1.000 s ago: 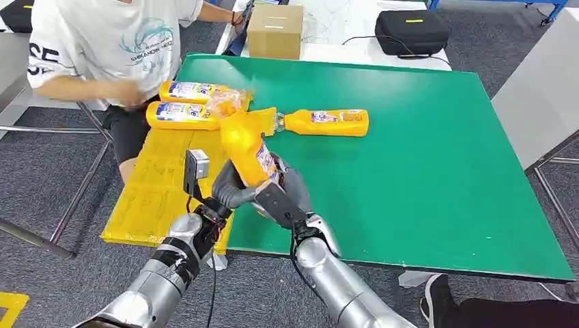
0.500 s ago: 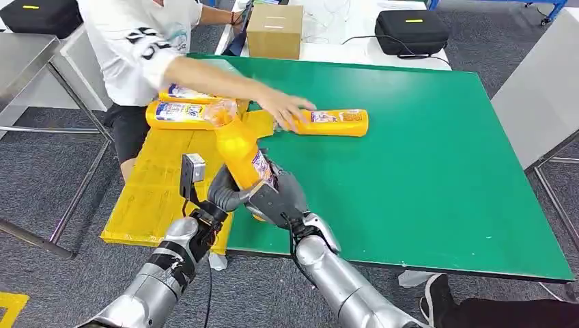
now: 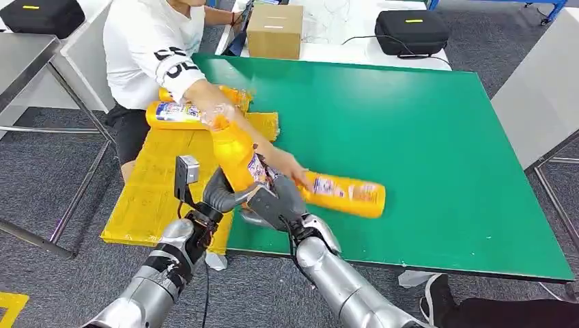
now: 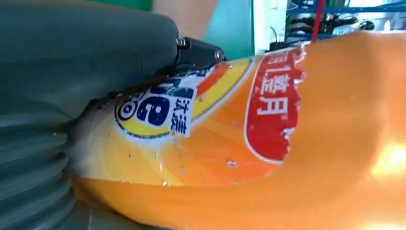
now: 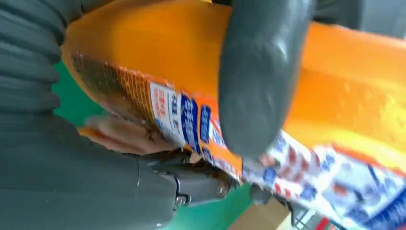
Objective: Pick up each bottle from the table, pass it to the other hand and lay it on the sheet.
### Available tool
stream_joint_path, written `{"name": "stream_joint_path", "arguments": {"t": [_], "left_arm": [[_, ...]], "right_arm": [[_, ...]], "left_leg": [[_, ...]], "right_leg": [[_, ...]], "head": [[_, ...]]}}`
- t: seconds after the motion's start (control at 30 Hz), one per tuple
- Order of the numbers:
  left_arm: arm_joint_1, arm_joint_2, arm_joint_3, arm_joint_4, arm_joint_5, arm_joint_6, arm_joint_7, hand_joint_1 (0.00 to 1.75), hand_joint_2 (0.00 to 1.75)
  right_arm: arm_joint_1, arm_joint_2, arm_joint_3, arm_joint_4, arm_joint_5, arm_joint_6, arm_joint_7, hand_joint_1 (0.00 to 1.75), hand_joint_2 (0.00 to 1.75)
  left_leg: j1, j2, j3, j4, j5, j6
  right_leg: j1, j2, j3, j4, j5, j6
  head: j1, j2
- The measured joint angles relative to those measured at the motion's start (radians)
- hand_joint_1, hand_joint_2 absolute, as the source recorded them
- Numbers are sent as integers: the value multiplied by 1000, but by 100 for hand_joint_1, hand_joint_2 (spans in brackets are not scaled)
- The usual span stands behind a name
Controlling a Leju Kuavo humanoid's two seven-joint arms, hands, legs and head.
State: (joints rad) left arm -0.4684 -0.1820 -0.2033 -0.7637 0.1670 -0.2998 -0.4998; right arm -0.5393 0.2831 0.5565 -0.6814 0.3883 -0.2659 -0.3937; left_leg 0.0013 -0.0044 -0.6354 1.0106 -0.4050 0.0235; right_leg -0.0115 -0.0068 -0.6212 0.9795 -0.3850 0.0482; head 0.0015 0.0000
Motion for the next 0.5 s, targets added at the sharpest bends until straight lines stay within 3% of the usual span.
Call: {"name": "stream_joint_path", "arguments": {"t": [0.23, 0.5], "left_arm": [[-7, 9, 4, -19, -95, 94, -48, 175, 175], [-33, 85, 85, -21, -308, 373, -101, 175, 175]], "right_arm": [[39, -11, -41, -103, -45, -17, -17, 0, 175], [113, -55, -113, -300, -84, -90, -34, 0, 175]], "left_leg": [[0, 0, -1, 0, 0, 0], [1, 3, -2, 0, 1, -3]], "right_leg": [[0, 0, 0, 0, 0, 0], [1, 3, -4, 0, 2, -4]], "head": [[0, 0], [1, 0]]}}
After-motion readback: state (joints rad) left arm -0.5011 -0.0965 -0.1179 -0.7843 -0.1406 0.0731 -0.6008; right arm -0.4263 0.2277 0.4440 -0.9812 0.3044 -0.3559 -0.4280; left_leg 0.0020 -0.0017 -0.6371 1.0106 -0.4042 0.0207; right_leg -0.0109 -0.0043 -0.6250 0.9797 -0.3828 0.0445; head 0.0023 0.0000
